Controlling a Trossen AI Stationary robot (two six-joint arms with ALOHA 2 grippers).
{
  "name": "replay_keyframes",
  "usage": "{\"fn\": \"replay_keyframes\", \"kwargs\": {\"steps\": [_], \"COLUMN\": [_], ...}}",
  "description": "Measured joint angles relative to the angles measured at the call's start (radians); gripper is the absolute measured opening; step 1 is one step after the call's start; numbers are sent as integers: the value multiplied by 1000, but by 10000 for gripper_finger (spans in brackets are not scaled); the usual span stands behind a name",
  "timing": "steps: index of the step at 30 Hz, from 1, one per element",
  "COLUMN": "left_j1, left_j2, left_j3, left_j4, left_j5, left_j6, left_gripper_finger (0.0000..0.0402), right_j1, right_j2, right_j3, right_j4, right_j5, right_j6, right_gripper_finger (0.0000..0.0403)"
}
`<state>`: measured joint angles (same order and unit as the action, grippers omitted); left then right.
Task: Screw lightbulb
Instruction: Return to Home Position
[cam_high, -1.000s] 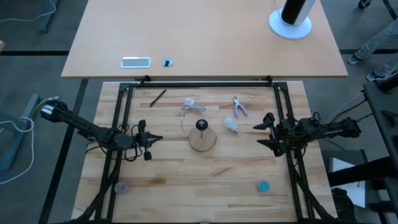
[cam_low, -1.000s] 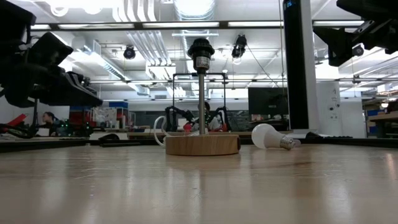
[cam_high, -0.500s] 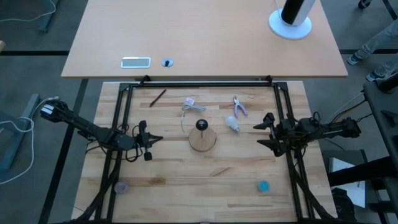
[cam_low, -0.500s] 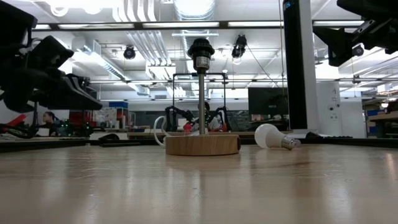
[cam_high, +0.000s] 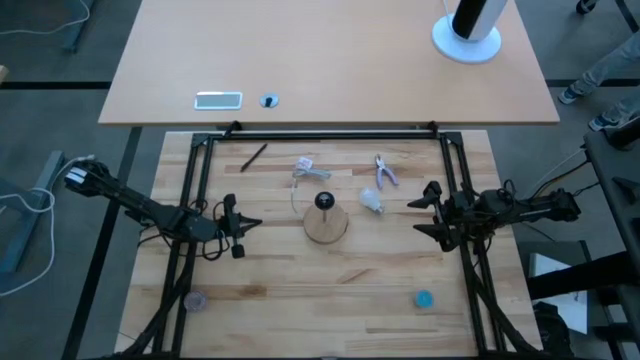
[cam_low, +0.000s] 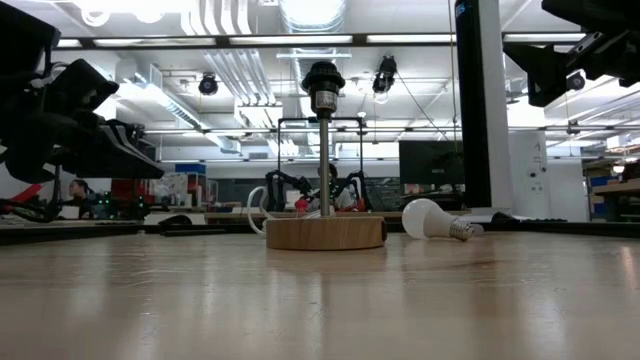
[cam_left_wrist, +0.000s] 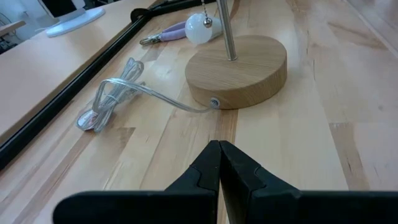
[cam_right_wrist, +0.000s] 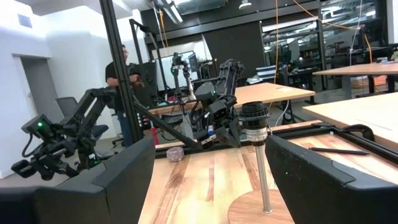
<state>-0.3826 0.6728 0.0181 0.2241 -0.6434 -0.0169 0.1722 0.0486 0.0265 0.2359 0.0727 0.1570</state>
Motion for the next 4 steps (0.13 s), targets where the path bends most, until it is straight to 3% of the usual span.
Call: {"fn": "replay_keyframes", "kwargs": {"steps": [4], "left_j1": [0], "left_j2": [3], "left_j3": [0], "left_j4": [0], "left_j5": [0], "left_j6": [0], "left_gripper_finger": [0], "right_j1": [0], "right_j2": [0], "right_j3": [0], "right_j4": [0], "right_j5": [0], "right_j6": [0], "right_gripper_finger": [307]}}
